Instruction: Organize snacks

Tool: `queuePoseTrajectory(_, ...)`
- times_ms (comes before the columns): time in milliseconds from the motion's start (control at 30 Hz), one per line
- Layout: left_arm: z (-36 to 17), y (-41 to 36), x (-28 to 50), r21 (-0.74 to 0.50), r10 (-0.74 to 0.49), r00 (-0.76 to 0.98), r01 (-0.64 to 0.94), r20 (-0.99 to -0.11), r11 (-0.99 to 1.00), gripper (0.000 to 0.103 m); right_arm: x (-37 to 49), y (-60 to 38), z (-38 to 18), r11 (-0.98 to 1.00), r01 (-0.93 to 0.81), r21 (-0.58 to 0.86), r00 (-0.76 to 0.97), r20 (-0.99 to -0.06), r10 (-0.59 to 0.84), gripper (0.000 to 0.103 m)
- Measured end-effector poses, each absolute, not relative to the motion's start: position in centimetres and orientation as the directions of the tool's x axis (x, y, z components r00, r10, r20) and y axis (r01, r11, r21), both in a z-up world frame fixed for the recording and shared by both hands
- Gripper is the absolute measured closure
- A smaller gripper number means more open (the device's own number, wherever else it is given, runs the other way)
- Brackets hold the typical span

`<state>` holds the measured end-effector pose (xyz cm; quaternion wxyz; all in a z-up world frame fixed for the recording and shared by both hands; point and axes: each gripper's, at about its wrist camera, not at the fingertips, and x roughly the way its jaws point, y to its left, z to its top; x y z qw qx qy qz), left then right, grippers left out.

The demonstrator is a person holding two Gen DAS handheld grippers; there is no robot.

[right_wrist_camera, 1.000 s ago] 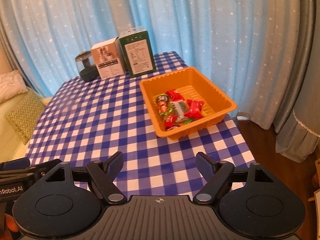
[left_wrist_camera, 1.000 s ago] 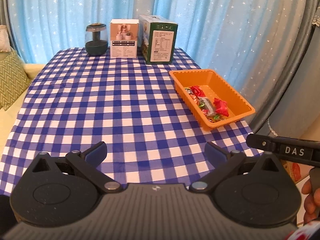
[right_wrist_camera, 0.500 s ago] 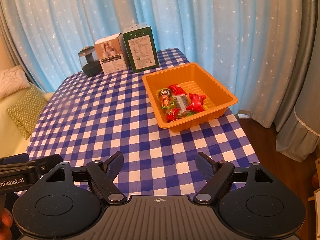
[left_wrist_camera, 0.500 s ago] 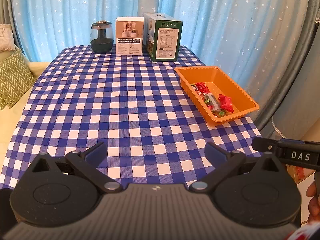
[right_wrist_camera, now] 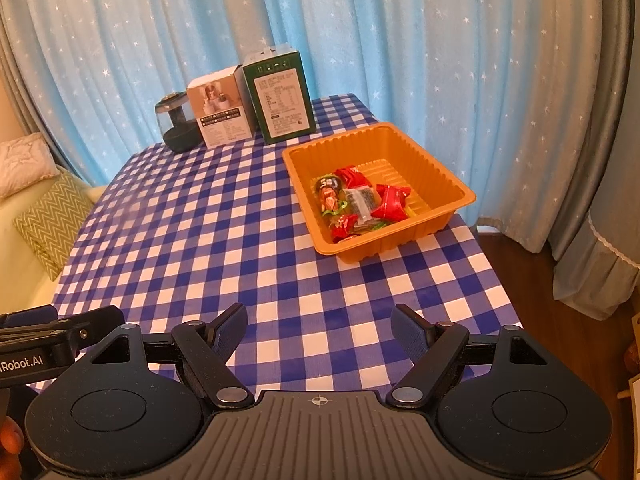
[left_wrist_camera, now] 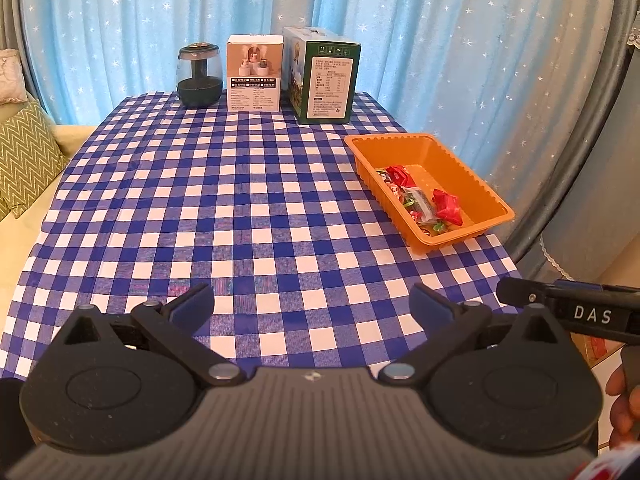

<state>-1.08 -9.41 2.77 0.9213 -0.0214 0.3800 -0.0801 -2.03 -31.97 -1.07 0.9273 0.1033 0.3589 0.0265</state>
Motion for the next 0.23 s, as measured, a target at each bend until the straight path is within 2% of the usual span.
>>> queuePoseTrajectory(233, 2.61, -9.71, -1.31, -0.103, -0.173, 0.710, 0.140, -0.683, 0.985, 0.000, -2.29, -31.93, -1.55, 0.976, 0.030, 0.215, 0.739, -0.663, 0.123, 0.024)
